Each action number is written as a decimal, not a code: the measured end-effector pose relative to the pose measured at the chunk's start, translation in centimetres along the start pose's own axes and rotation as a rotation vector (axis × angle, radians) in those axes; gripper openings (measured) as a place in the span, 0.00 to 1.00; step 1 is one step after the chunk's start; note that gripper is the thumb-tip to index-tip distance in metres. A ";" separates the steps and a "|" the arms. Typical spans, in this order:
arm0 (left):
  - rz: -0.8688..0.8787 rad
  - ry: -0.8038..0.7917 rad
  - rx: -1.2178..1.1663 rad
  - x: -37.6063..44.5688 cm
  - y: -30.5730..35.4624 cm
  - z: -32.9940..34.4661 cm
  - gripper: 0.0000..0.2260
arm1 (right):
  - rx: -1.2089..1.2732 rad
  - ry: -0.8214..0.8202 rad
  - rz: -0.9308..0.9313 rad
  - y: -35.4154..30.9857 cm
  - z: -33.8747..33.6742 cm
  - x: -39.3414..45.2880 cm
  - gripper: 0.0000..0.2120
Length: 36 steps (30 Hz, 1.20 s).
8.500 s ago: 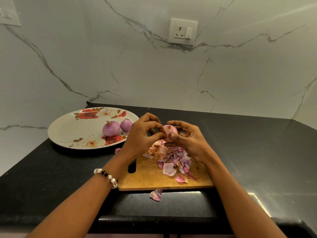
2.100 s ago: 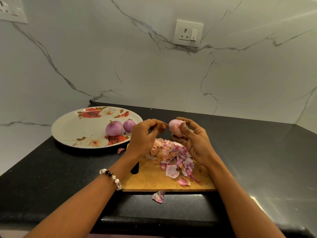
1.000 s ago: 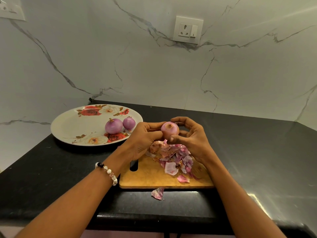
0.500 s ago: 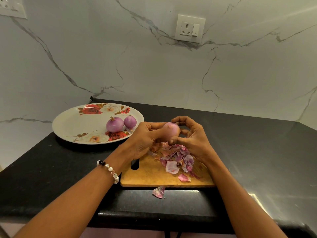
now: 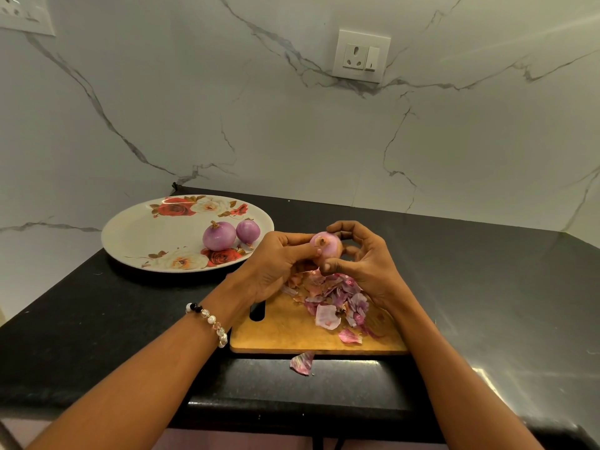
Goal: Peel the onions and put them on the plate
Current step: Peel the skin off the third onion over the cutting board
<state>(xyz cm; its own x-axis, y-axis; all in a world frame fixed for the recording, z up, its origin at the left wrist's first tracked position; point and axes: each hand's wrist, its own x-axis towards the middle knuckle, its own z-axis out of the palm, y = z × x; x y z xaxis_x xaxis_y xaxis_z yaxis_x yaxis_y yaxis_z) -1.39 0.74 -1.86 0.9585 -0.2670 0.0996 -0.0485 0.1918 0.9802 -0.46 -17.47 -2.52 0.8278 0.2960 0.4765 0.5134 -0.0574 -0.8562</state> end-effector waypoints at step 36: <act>0.026 0.122 0.144 0.5 -0.4 -0.5 0.11 | -0.012 0.046 0.026 0.0 -0.2 0.1 0.27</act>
<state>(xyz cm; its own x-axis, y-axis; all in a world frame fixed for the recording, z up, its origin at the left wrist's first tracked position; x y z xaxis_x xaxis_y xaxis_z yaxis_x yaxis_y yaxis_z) -0.74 1.00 -2.30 0.9830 -0.1454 0.1122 -0.1047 0.0581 0.9928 -0.35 -17.60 -2.48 0.8500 0.2505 0.4633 0.4945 -0.0764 -0.8658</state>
